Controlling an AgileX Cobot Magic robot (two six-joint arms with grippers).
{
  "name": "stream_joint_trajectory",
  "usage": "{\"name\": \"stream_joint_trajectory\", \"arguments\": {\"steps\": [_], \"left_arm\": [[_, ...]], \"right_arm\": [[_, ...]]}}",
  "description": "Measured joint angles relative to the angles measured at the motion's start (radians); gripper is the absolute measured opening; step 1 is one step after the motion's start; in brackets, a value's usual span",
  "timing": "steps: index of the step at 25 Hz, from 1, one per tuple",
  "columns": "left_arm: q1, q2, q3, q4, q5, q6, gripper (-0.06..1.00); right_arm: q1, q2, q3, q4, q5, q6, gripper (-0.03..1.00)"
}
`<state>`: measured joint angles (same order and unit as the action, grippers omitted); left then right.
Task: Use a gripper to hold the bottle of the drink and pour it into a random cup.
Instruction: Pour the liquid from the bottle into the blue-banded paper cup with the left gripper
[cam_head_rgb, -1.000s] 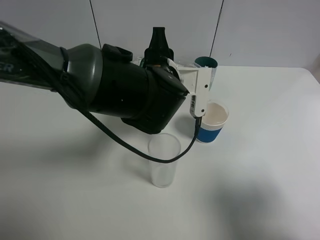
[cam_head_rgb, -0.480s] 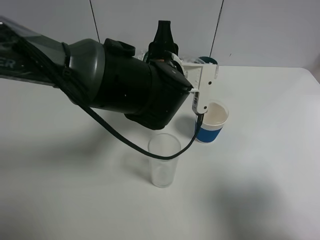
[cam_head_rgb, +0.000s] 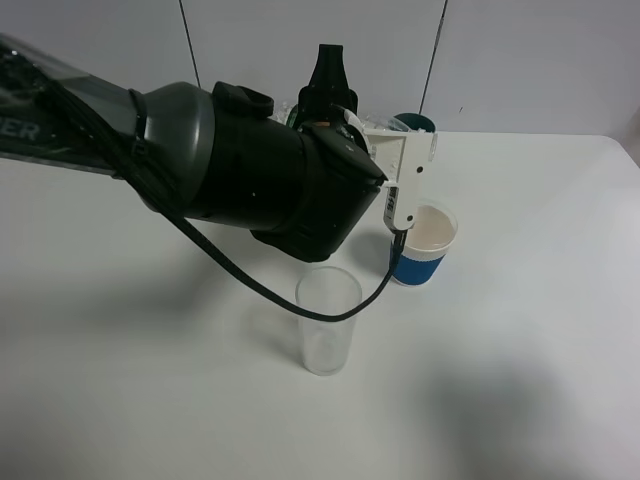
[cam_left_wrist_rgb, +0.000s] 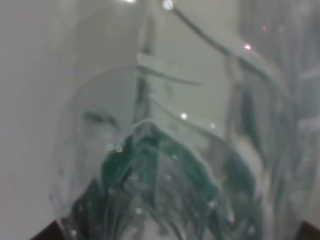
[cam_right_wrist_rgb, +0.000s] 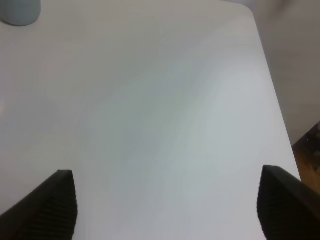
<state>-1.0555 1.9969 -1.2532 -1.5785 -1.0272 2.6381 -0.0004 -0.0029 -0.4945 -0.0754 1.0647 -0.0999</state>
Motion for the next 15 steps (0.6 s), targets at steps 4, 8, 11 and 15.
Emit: {"name": "stream_joint_trajectory", "arguments": {"steps": [4, 8, 11, 15], "left_arm": [[0.000, 0.000, 0.000, 0.005, 0.000, 0.017, 0.46], [0.000, 0.000, 0.000, 0.006, 0.000, 0.033, 0.46], [0.000, 0.000, 0.000, 0.007, -0.001, 0.037, 0.46], [0.000, 0.000, 0.000, 0.022, -0.025, 0.038, 0.46]], "right_arm": [[0.000, 0.000, 0.000, 0.000, 0.000, 0.000, 0.74], [0.000, 0.000, 0.000, 0.000, 0.000, 0.000, 0.74], [0.000, 0.000, 0.000, 0.000, 0.000, 0.000, 0.74], [0.000, 0.000, 0.000, 0.000, 0.000, 0.000, 0.74]]}}
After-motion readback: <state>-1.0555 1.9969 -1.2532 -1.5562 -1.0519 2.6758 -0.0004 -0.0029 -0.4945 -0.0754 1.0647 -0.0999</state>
